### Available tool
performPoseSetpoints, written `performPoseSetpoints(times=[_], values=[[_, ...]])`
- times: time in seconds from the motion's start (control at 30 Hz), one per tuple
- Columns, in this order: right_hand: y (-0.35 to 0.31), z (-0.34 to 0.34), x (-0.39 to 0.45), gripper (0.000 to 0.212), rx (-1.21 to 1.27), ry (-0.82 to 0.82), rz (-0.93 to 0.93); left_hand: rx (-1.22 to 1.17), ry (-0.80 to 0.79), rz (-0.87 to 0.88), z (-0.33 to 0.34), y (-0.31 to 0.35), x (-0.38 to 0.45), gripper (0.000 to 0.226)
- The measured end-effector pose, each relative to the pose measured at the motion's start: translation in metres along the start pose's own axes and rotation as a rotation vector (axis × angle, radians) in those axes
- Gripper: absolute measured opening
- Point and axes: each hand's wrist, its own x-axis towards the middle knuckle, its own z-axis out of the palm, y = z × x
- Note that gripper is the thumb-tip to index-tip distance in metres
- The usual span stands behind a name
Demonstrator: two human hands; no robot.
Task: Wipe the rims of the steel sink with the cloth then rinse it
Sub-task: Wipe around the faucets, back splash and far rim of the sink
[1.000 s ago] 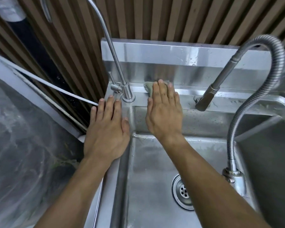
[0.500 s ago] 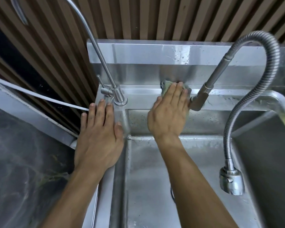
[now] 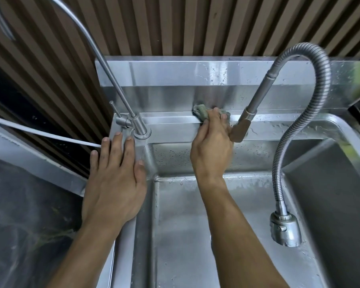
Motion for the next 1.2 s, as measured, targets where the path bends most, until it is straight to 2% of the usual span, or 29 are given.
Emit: performPoseSetpoints(times=[0.07,0.13,0.2,0.27,0.33,0.4,0.53,0.6,0.63,0.7,0.77,0.83,0.87,0.9,1.0,1.07,1.13,1.2], values=[[-0.013,-0.002,-0.003,0.037,0.312,0.124,0.079,-0.009,0.005,0.002,0.0,0.0,0.0,0.072],[-0.034,0.0,-0.008,0.037,0.467,0.205,-0.061,-0.018,0.001,-0.001,0.0,0.001,-0.001,0.071],[-0.053,0.016,0.0,0.046,0.359,0.109,-0.352,-0.014,0.004,-0.007,0.001,0.001,-0.001,0.072],[-0.058,0.035,0.017,0.066,0.063,-0.009,-0.631,-0.016,0.003,-0.008,0.001,0.0,-0.001,0.073],[-0.051,0.045,0.031,0.07,-0.086,-0.043,-0.7,-0.018,0.003,-0.005,0.001,-0.002,0.0,0.072],[-0.041,0.036,0.044,0.06,-0.061,0.068,-0.554,-0.016,0.003,0.001,0.001,-0.002,0.001,0.072],[-0.025,0.009,0.089,0.054,0.218,0.38,-0.039,-0.005,0.004,-0.006,0.002,-0.001,0.0,0.07],[-0.035,0.016,0.095,0.055,0.259,0.414,0.049,0.004,0.012,-0.007,0.002,0.0,0.0,0.07],[-0.044,0.024,0.087,0.055,0.234,0.403,0.033,0.004,0.011,-0.008,0.003,0.0,0.0,0.07],[-0.06,0.039,0.055,0.056,0.121,0.268,-0.149,-0.009,0.009,-0.013,0.002,0.0,0.0,0.071],[-0.058,0.045,0.031,0.056,-0.05,0.057,-0.475,-0.016,0.006,-0.013,0.002,0.0,0.001,0.071],[-0.041,0.038,0.04,0.054,-0.179,-0.024,-0.676,-0.011,0.017,-0.008,0.002,0.0,0.0,0.071],[-0.033,0.031,0.05,0.054,-0.211,0.011,-0.671,-0.009,0.024,-0.005,0.002,0.0,0.0,0.071],[-0.026,0.025,0.06,0.055,-0.206,0.079,-0.584,-0.007,0.024,-0.003,0.002,0.0,0.0,0.07],[-0.015,0.014,0.088,0.057,0.115,0.306,-0.103,-0.002,0.022,-0.006,0.004,0.0,-0.001,0.07],[-0.031,0.023,0.087,0.06,0.279,0.379,0.093,0.001,0.027,-0.005,0.004,0.001,-0.001,0.07],[-0.059,0.041,0.07,0.066,0.376,0.344,0.145,-0.001,0.026,-0.009,0.003,0.0,-0.001,0.071],[-0.076,0.057,0.037,0.071,0.347,0.191,0.058,-0.012,0.021,-0.009,0.002,0.001,-0.001,0.071]])
